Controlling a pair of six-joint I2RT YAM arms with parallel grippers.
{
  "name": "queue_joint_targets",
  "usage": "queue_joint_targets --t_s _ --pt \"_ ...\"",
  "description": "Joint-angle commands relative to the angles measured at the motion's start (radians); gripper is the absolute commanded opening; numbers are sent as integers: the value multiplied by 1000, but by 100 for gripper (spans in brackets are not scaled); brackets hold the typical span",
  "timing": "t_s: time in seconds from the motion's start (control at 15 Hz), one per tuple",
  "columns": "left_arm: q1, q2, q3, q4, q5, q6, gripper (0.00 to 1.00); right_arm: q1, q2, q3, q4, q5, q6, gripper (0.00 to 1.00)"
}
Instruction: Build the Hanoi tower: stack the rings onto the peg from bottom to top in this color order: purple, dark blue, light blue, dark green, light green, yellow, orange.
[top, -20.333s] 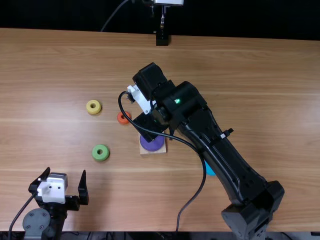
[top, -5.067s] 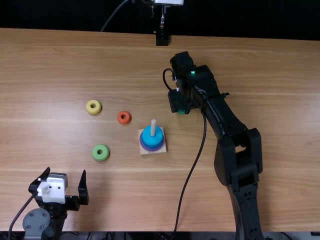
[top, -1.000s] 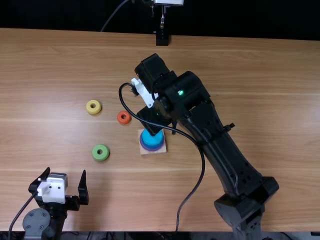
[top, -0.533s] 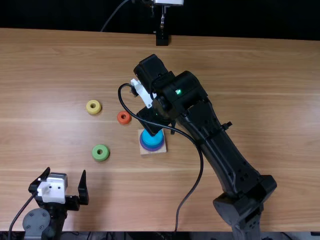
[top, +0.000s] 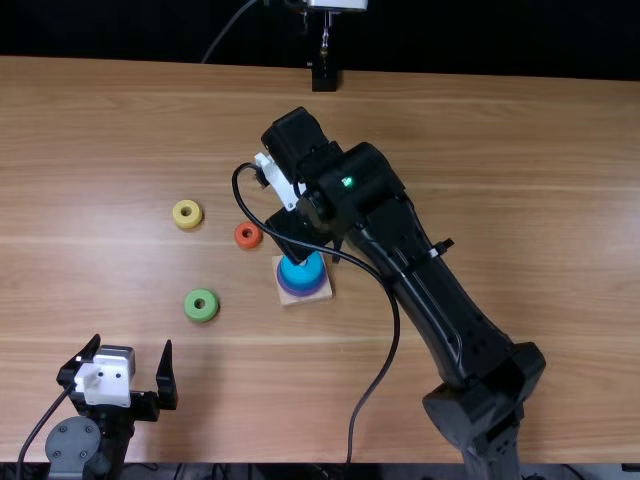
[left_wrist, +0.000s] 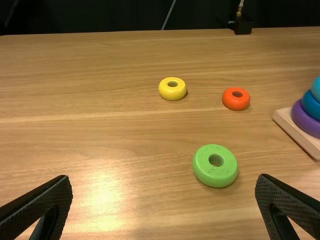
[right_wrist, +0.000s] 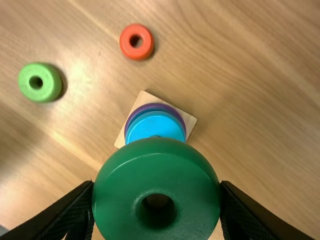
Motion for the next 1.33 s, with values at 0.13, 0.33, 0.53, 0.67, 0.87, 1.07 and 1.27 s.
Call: queue_joint_targets --t_s 0.13,0.33,0.53,0.67,0.87,1.07,1.27 --pt "-8 -12 -112 -77 4 -6 100 5 13 -32 8 1 4 100" --pt "-8 -12 -112 -77 4 -6 100 5 7 -62 -38 5 -9 100" --pt "-8 -12 -112 -77 4 -6 100 4 2 -45 -43 5 -5 100" --pt "-8 -12 -112 -77 4 -6 100 4 2 -30 -29 3 1 100" --pt "-8 -12 -112 -77 4 -6 100 -7 -3 -21 93 5 4 100" --pt "-9 -12 -112 -77 4 -6 100 -59 -138 -140 240 7 6 100" --pt "-8 -12 -112 -77 4 -6 100 -164 -299 -338 459 10 6 100"
